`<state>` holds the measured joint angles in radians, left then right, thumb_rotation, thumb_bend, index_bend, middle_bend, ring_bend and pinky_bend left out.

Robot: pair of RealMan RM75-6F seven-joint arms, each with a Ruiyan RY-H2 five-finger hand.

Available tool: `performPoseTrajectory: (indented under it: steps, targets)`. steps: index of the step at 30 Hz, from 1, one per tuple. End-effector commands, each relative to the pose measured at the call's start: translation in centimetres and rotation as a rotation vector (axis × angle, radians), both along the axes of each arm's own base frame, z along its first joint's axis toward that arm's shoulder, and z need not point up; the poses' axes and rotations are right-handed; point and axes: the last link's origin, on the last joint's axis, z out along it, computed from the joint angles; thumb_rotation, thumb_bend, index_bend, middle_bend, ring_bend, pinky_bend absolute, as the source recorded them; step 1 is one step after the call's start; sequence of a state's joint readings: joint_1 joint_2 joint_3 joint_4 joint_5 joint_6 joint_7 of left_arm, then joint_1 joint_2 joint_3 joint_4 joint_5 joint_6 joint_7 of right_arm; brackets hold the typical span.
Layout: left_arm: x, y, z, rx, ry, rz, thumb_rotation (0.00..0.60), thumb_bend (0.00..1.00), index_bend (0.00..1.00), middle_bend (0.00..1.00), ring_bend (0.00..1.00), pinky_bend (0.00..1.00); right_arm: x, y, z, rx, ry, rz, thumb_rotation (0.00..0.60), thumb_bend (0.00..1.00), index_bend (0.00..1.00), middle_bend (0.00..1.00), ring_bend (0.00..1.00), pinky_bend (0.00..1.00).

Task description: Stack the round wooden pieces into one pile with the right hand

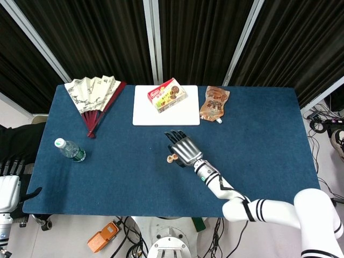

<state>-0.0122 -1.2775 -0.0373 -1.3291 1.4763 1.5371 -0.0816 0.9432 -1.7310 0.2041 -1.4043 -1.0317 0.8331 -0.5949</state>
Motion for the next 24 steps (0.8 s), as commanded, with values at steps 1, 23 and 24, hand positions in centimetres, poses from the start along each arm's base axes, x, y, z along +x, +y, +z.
performPoseTrajectory:
  steps: [1, 23, 24]
  targets:
    - [-0.1, -0.1, 0.0, -0.002, 0.000, 0.006, 0.600, 0.00, 0.11, 0.09, 0.06, 0.00, 0.8, 0.0, -0.9, 0.009, 0.017, 0.004, 0.600, 0.54, 0.58, 0.10, 0.09, 0.15]
    - [-0.5, 0.0, -0.3, -0.006, -0.006, 0.014, 0.600, 0.00, 0.11, 0.09, 0.06, 0.00, 1.0, -0.1, -1.9, 0.009, 0.053, -0.008, 0.600, 0.54, 0.54, 0.10, 0.09, 0.15]
    - [-0.5, 0.0, -0.3, -0.006, -0.006, 0.014, 0.600, 0.00, 0.11, 0.09, 0.06, 0.00, 1.0, -0.1, -2.0, 0.009, 0.054, -0.008, 0.600, 0.54, 0.54, 0.10, 0.09, 0.15]
